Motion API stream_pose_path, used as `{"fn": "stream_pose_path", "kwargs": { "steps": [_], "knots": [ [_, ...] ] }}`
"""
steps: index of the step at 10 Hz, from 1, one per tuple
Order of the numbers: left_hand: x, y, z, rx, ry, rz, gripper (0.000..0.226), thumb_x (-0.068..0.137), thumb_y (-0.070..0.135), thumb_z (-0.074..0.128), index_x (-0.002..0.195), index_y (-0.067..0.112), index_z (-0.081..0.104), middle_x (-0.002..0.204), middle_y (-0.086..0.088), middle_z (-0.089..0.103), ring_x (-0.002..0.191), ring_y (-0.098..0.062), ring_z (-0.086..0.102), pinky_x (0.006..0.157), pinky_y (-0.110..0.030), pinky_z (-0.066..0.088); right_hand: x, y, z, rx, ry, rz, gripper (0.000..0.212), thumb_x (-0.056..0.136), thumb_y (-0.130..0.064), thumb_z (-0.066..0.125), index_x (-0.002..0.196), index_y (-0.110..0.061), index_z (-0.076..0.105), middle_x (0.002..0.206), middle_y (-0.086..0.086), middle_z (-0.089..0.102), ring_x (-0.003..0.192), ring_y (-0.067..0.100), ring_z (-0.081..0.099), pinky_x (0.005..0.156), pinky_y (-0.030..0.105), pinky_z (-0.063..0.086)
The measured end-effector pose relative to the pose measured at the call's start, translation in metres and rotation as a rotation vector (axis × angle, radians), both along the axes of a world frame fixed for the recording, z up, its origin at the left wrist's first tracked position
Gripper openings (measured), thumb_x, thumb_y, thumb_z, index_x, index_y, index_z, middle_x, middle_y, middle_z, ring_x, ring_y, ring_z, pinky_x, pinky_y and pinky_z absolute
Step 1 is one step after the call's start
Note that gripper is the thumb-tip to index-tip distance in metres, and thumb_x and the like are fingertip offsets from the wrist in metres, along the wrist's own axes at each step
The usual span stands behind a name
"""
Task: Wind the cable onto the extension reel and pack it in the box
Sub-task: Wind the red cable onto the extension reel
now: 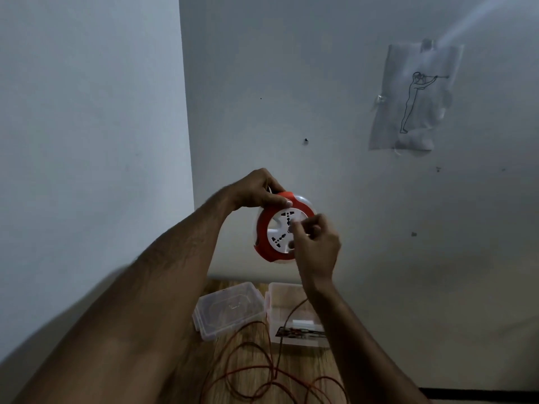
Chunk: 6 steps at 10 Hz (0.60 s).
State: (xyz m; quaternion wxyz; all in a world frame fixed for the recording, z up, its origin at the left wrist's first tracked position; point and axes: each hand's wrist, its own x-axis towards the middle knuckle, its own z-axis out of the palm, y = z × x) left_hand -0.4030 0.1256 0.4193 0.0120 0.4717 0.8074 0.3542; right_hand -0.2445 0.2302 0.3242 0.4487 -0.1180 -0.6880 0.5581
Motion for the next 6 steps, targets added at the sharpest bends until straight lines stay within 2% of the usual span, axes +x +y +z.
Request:
{"fn": "stream_pose_path", "kwargs": {
  "steps": [1, 2, 3, 4, 5, 6],
  "knots": [
    [-0.001, -0.003, 0.001, 0.007, -0.020, -0.011, 0.034, 0.088, 0.034, 0.077, 0.109, 0.007, 0.079, 0.096, -0.003, 0.079, 0.085, -0.016, 0.077, 0.079, -0.030, 0.063, -0.005, 0.025, -0.030, 1.079, -0.077, -0.218, 0.035, 0.089, -0.013, 0.072, 0.123, -0.014, 0.064, 0.124, 0.016, 0.065, 0.062, 0.013, 0.059, 0.053, 0.019, 0.049],
    [-0.001, -0.002, 0.002, -0.010, -0.020, -0.017, 0.034, 0.087, 0.033, 0.078, 0.110, 0.008, 0.078, 0.098, -0.003, 0.079, 0.088, -0.015, 0.076, 0.083, -0.033, 0.062, -0.005, 0.042, -0.043, 1.359, -0.198, -0.256, 0.060, 0.090, -0.010, 0.064, 0.147, -0.021, 0.048, 0.141, 0.031, 0.049, 0.056, 0.009, 0.045, 0.046, 0.021, 0.042],
    [0.000, -0.001, 0.001, -0.012, -0.030, -0.019, 0.033, 0.087, 0.032, 0.078, 0.110, 0.008, 0.079, 0.099, -0.003, 0.079, 0.088, -0.014, 0.076, 0.083, -0.033, 0.063, -0.002, 0.048, -0.038, 1.494, -0.187, -0.262, 0.067, 0.093, -0.014, 0.053, 0.157, -0.025, 0.034, 0.140, 0.038, 0.046, 0.052, 0.012, 0.052, 0.043, 0.026, 0.050],
    [0.002, 0.002, 0.000, -0.018, -0.033, -0.033, 0.033, 0.086, 0.031, 0.079, 0.110, 0.008, 0.079, 0.100, -0.002, 0.079, 0.089, -0.012, 0.077, 0.083, -0.031, 0.063, -0.001, 0.046, -0.030, 1.566, -0.151, -0.322, 0.070, 0.086, -0.017, 0.070, 0.151, -0.021, 0.045, 0.128, 0.039, 0.056, 0.050, 0.019, 0.060, 0.040, 0.026, 0.048],
    [0.004, 0.005, -0.002, -0.002, -0.044, -0.042, 0.034, 0.087, 0.032, 0.078, 0.110, 0.008, 0.078, 0.100, -0.002, 0.079, 0.089, -0.013, 0.077, 0.083, -0.031, 0.062, -0.005, 0.043, -0.023, 1.591, -0.134, -0.413, 0.070, 0.077, -0.020, 0.085, 0.142, -0.017, 0.058, 0.112, 0.033, 0.066, 0.058, 0.027, 0.068, 0.043, 0.030, 0.054],
    [0.006, 0.006, -0.002, -0.004, -0.032, -0.052, 0.033, 0.087, 0.033, 0.079, 0.110, 0.009, 0.079, 0.100, -0.001, 0.079, 0.089, -0.013, 0.077, 0.083, -0.032, 0.063, -0.008, 0.041, -0.018, 1.575, -0.107, -0.410, 0.074, 0.070, -0.033, 0.092, 0.134, -0.013, 0.064, 0.094, 0.024, 0.071, 0.063, 0.028, 0.071, 0.051, 0.035, 0.059]
  ]
}}
